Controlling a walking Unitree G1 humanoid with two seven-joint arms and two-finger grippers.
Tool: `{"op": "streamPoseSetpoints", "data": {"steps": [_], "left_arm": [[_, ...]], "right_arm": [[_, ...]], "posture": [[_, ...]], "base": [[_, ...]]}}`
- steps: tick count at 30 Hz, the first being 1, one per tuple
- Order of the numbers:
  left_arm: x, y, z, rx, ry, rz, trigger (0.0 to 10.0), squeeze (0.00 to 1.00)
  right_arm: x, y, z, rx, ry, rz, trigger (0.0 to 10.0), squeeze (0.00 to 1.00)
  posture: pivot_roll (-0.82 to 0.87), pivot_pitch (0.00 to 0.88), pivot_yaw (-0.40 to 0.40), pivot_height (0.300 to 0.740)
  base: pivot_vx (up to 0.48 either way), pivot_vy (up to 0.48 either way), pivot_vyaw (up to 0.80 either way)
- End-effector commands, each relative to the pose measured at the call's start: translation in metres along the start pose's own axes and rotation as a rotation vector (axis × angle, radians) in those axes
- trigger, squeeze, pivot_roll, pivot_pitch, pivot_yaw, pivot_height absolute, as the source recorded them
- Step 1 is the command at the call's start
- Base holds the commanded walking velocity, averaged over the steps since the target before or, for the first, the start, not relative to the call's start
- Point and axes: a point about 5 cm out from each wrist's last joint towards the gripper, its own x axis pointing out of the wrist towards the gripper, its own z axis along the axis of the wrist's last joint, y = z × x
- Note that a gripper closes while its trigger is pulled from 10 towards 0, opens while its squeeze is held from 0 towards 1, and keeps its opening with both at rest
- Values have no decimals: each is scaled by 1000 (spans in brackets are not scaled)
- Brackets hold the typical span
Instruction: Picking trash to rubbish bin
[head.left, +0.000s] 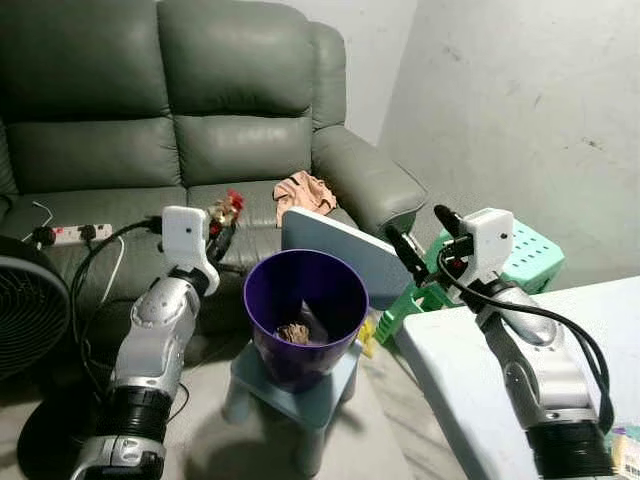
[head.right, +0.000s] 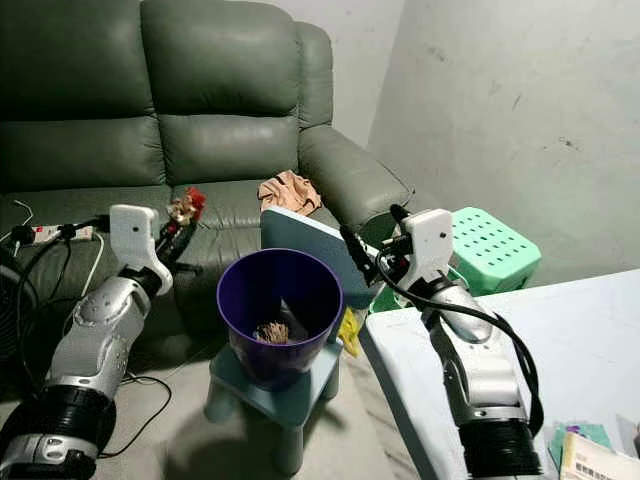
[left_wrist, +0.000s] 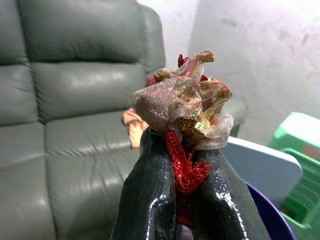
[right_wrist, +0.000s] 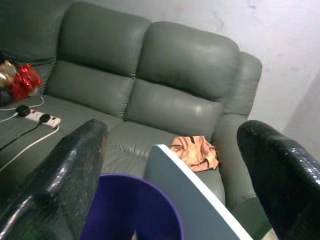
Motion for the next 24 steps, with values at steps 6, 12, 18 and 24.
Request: {"op": "streamPoseSetpoints", "data": {"steps": [6, 12, 18, 24], "left_arm": [[-3, -5, -3, -6, 30, -62, 10000, 0], [-2, 6, -6, 15, 74, -108, 10000, 0], [4, 18, -7, 17, 115, -114, 10000, 0], [15, 22, -4, 17, 132, -126, 10000, 0]], "right_arm": [[-4, -2, 11, -42, 24, 68, 10000, 0], [-13, 5, 25, -44, 36, 170, 10000, 0], [-28, 5, 38, -54, 56, 198, 10000, 0], [-40, 7, 48, -47, 84, 202, 10000, 0]], "posture": [[23, 94, -149, 740], [-5, 203, -168, 740], [-61, 296, -179, 740], [-100, 354, -190, 740]], "base": [[0, 0, 0], [0, 0, 0], [0, 0, 0], [0, 0, 0]]}}
